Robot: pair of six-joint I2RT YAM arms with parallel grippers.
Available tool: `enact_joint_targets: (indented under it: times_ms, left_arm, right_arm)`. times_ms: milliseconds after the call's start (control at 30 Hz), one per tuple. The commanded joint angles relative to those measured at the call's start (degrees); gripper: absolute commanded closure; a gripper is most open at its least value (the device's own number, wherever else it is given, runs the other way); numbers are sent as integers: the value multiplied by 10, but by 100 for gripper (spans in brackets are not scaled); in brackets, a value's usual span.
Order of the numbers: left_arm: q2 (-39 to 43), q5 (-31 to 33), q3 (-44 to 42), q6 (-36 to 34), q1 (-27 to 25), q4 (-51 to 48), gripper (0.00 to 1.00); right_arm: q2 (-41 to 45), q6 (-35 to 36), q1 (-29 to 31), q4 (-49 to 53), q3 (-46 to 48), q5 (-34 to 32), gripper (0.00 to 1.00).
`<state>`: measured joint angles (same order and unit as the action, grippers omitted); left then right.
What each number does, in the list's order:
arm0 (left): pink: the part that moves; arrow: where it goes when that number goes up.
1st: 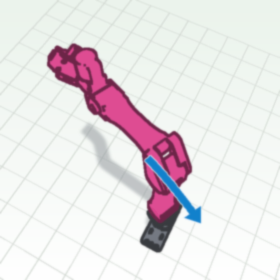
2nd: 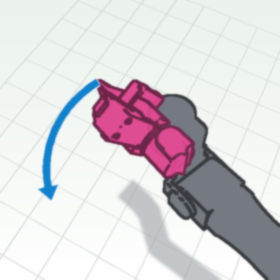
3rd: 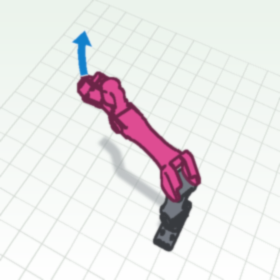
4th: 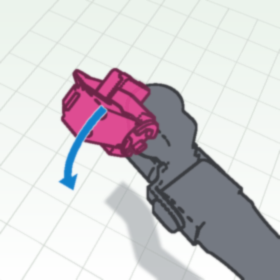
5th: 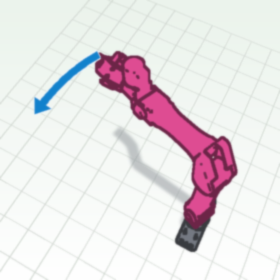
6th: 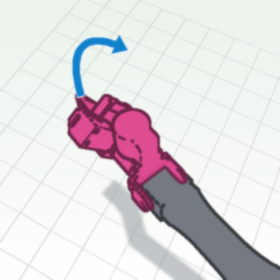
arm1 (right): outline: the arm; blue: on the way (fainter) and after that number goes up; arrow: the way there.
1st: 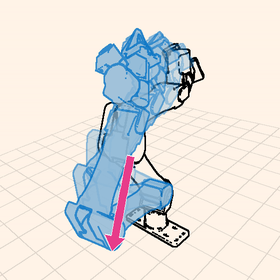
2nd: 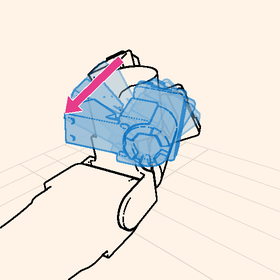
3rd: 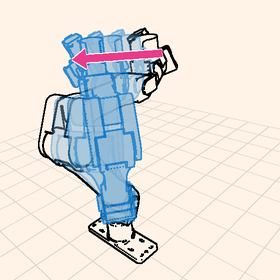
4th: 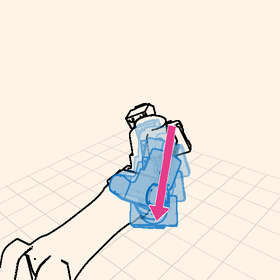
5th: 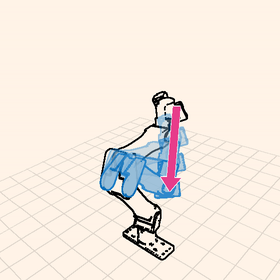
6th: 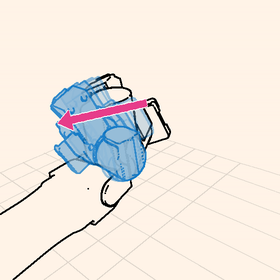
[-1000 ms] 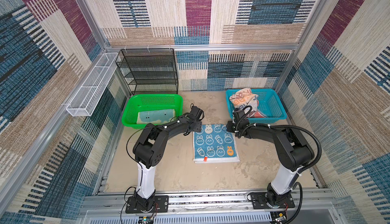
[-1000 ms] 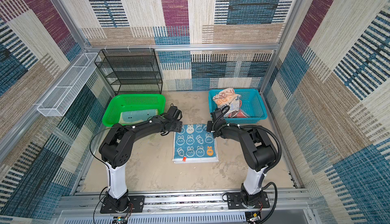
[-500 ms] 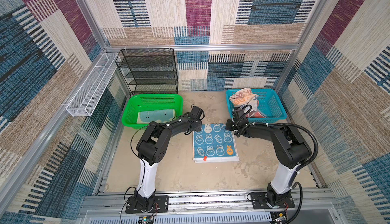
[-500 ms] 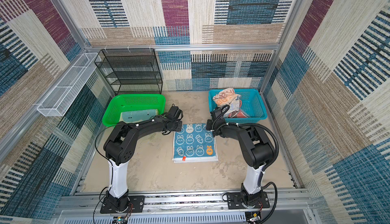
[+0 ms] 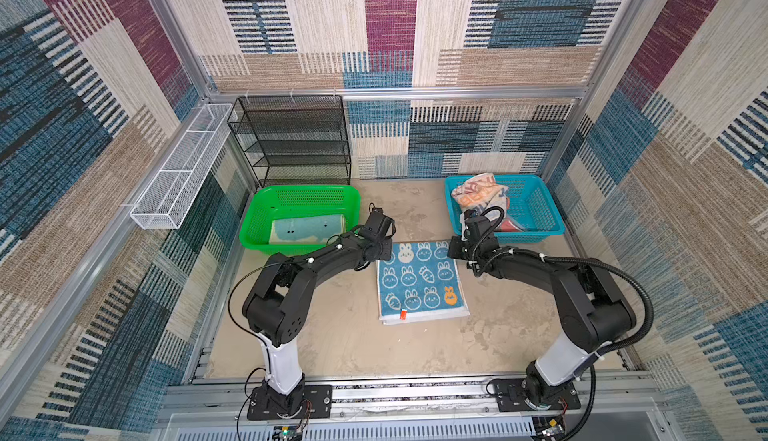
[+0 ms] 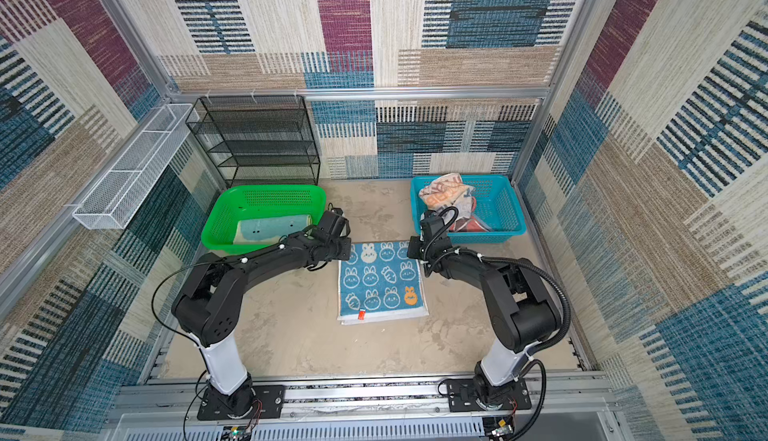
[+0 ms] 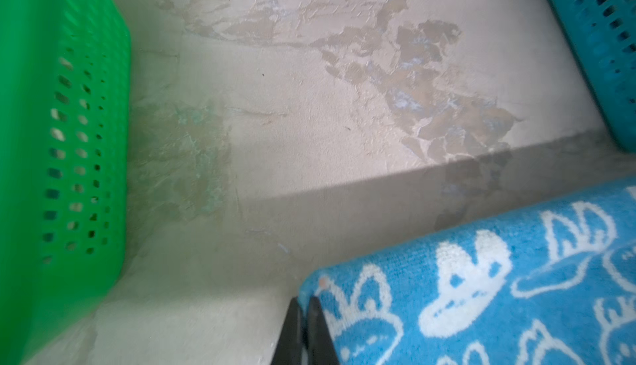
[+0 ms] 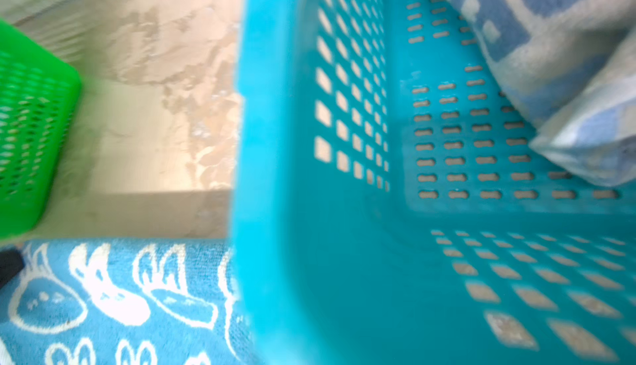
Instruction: Fold and stack the towels
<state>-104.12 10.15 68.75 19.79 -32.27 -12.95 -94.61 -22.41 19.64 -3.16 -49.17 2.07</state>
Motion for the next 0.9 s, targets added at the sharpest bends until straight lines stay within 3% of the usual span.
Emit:
enact_joint_targets:
  times_ms: [0,400,600,867]
  left_arm:
    - [33,0,-22,-29,1,37,100]
    - [141,37,-95,-114,1,154,100]
    - [213,-6,-192,-104,0,208,100]
    - [290,-92,-288,-62,-17,210,100]
  right_arm:
    - [25,16,0,-35,8,27,100]
    - [57,60,0,-68,-10,27,100]
    - [101,65,0,-70,36,49,100]
    - [166,58,0,-47,121,103,100]
